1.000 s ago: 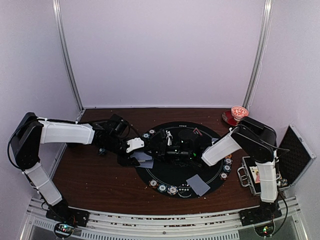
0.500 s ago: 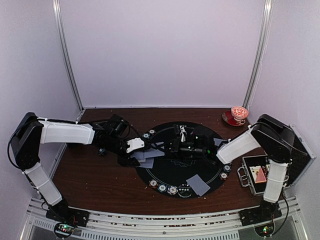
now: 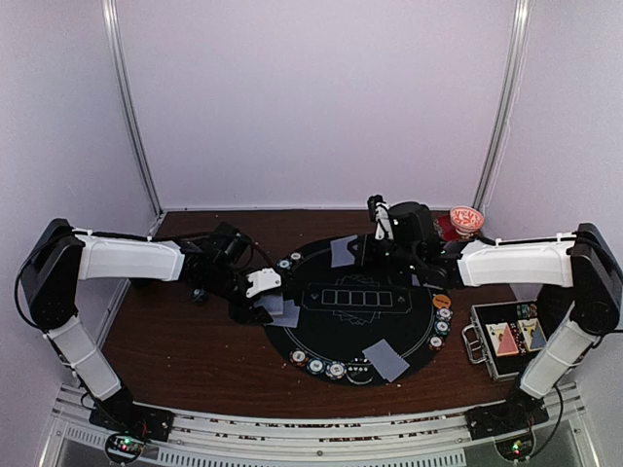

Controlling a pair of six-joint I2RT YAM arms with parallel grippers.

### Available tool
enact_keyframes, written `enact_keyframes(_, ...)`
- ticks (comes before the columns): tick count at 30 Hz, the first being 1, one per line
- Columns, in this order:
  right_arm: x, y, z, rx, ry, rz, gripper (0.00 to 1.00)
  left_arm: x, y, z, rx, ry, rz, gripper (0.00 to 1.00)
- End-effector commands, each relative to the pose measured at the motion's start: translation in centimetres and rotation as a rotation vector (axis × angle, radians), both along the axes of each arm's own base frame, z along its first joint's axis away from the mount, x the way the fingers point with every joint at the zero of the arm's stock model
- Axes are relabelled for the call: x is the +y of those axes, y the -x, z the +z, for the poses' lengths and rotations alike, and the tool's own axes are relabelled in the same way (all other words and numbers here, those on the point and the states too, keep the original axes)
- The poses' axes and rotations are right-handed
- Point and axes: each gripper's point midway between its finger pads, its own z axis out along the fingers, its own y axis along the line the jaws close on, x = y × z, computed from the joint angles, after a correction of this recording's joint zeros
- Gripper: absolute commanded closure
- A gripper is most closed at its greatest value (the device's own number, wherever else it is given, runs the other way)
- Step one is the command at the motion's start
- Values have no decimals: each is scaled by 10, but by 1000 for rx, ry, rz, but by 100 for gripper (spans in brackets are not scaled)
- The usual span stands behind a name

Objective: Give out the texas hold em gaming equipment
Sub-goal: Pick up the poker card from the face-down deck piles, then flop the poker card in the community card area.

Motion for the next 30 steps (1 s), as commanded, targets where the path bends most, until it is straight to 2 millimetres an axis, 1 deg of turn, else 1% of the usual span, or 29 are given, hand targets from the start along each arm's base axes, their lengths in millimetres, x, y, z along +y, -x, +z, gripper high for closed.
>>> enact_keyframes(1, -47, -11, -11, -154, 406, -156, 100, -3, -11, 6, -32, 22, 18, 39)
enact_keyframes(5, -47, -19, -14, -209, 544, -172, 100, -2, -13, 5, -30, 21, 25, 39)
enact_keyframes(8, -42, -20, -13, -284, 701, -192, 100, -2, -14, 4, -27, 20, 28, 39)
enact_keyframes(10, -34, -16, -10, -369, 784, -178, 100, -2, -14, 6, -29, 25, 28, 39)
enact_keyframes(15, -7, -11, -15, -495, 919, -58, 100, -1, -16, 7, -29, 29, 34, 40)
enact_keyframes(19, 9, -9, -29, -577, 1053, 54, 100, 0, -19, 8, -30, 32, 47, 40)
enact_keyframes(24, 17, -9, -51, -636, 1166, 152, 100, 3, -24, 11, -34, 36, 64, 40)
enact_keyframes(26, 21, -8, -58, -663, 1183, 183, 100, 7, -29, 12, -36, 34, 79, 40)
enact_keyframes(30, 34, -5, -64, -703, 1193, 246, 100, 17, -39, 15, -37, 26, 111, 40)
